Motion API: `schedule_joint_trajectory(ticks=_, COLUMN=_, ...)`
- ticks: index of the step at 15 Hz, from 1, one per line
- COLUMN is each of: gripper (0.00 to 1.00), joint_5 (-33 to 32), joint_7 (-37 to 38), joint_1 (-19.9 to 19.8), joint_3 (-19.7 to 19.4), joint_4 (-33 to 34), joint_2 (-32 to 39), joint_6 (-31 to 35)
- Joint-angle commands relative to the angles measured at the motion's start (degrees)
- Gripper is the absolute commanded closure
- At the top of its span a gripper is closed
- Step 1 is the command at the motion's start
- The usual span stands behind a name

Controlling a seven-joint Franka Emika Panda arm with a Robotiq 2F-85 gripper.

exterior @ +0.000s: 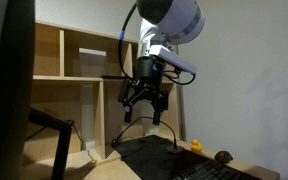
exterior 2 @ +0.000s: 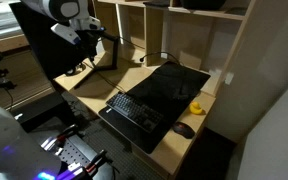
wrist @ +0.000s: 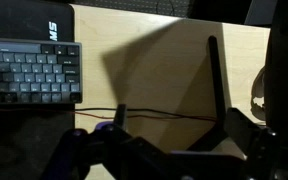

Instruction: Move the mouse to the left

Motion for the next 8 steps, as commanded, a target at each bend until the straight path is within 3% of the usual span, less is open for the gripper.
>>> schedule_joint_trajectory(ticks=1, gripper=0.0, joint_5=0.08, joint_7=-0.07, joint_1=-0.39, joint_3=0.36, joint_4=0.07, joint_2=-0.01, joint_6=-0.13)
schedule_joint_trajectory(ticks=6, gripper=0.0, joint_5=0.38, joint_7=2.41, joint_1=-7.92, joint_3=-7.05, joint_4=-1.4, joint_2=-2.53, joint_6=2.1)
schedule_joint_trajectory(ticks=7, gripper=0.0, joint_5=-0.15, joint_7=2.15, joint_1=-5.93, joint_3=-4.83, joint_4=-0.07, joint_2=-0.79, joint_6=1.71)
schedule_joint_trajectory(ticks=8, gripper=0.0, joint_5=-0.16, joint_7=1.26, joint_1=-7.05, joint_3=-6.07, joint_4=-0.03, joint_2=-0.99, joint_6=1.58)
